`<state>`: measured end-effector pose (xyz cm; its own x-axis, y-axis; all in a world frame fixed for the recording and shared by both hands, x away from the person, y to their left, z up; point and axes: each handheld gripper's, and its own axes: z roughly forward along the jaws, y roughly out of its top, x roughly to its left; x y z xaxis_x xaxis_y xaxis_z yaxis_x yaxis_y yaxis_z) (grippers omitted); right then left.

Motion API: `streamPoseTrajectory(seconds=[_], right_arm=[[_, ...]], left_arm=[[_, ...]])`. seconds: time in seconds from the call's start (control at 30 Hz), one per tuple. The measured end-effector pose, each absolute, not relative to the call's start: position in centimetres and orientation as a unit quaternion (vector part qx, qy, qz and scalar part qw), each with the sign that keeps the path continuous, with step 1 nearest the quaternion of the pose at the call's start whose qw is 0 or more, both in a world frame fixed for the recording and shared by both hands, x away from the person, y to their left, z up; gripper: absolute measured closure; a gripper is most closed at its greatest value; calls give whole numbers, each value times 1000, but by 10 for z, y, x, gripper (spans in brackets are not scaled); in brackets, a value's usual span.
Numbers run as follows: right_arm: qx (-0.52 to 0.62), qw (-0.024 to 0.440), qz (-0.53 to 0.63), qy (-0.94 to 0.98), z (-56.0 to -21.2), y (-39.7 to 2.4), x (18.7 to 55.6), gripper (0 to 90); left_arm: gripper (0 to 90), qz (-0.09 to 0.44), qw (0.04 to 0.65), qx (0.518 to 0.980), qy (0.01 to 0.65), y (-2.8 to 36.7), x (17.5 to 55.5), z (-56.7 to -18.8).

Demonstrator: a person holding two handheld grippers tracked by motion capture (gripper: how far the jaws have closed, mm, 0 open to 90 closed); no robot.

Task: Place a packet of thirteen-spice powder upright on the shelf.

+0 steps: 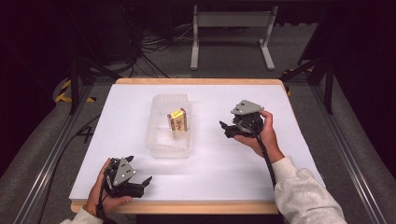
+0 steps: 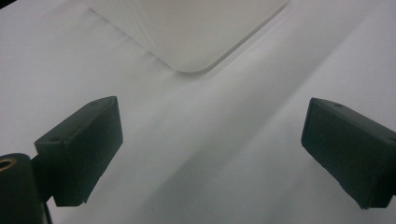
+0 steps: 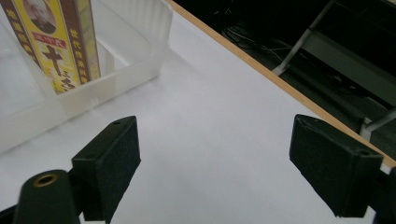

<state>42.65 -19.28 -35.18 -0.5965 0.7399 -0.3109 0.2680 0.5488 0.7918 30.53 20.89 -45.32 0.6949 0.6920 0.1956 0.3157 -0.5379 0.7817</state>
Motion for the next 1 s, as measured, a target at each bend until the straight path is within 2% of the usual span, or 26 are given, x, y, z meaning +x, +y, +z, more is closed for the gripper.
streamPoseTrajectory(seconds=[0.5, 1.0], right_arm=[[315, 327, 332, 827, -372, -227, 416, 136], [303, 336, 348, 821, -387, -255, 388, 118]], left_arm=[[55, 249, 363, 848, 295, 207, 306, -455], [54, 250, 358, 851, 292, 206, 306, -456]])
